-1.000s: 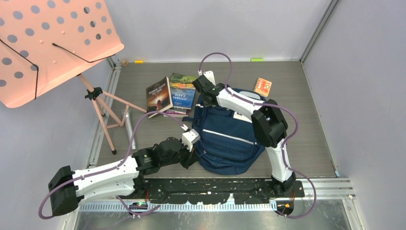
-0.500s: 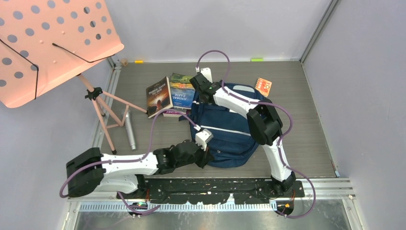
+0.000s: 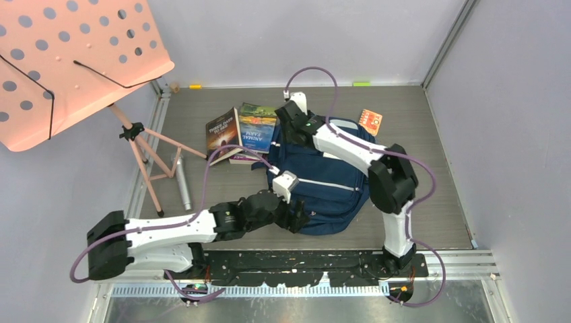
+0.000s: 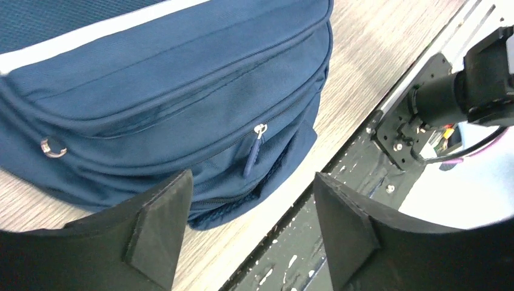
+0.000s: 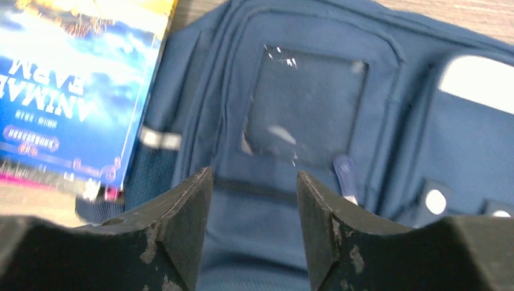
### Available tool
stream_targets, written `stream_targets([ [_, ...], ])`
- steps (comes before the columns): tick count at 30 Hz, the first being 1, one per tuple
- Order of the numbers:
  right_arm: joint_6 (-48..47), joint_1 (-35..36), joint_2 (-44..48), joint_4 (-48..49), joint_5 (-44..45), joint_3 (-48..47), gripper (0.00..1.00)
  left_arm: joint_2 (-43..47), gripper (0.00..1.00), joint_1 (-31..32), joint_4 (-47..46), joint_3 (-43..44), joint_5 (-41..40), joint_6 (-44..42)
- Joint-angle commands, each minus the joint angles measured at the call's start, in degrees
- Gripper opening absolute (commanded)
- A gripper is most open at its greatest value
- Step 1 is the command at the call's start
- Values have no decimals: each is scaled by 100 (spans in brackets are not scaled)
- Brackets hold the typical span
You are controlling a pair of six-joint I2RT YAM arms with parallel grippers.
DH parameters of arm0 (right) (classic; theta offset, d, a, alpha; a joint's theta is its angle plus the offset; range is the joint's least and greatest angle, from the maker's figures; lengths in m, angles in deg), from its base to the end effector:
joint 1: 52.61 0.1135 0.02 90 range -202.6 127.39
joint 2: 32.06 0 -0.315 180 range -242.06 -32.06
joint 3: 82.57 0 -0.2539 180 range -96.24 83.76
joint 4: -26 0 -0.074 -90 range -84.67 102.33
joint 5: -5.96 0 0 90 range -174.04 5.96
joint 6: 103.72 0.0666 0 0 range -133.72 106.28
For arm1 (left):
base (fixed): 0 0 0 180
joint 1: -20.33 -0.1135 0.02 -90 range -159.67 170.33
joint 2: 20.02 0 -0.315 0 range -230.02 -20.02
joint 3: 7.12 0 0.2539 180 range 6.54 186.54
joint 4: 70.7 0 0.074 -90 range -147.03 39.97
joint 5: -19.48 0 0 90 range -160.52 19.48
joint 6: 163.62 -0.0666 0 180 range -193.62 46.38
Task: Pack the student bag
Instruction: Zip the student bag at the center of the board.
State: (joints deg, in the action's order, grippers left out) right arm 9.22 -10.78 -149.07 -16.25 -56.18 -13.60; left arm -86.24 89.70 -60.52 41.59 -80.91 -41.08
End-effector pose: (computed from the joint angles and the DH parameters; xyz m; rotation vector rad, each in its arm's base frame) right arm 0.3964 0.3130 0.2686 -0.1613 2.2851 -0.0116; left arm 0.1024 -0.2378 0.2605 0.5727 2.0979 -0.8952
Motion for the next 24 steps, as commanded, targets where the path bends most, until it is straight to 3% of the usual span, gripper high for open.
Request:
stream_targets([
  [1,228,15,1475,-368,-346,685,61,680,79,-168,1474,286,-382,249],
  [6,994,-1,2759,-877,-859,1804,63,840,78,-1054,2082,290,467,742],
  [11,2114,210,3829,-1001,-1039,3021,62,771,71,-1708,1731,275,870,1293],
  [18,3775,1514,5177,-1015,-31,4075,62,490,72,-2176,1580,169,918,1869],
  [24,4889,2747,5161,-1318,843,4267,64,398,78,-2269,1309,-62,1013,2038],
])
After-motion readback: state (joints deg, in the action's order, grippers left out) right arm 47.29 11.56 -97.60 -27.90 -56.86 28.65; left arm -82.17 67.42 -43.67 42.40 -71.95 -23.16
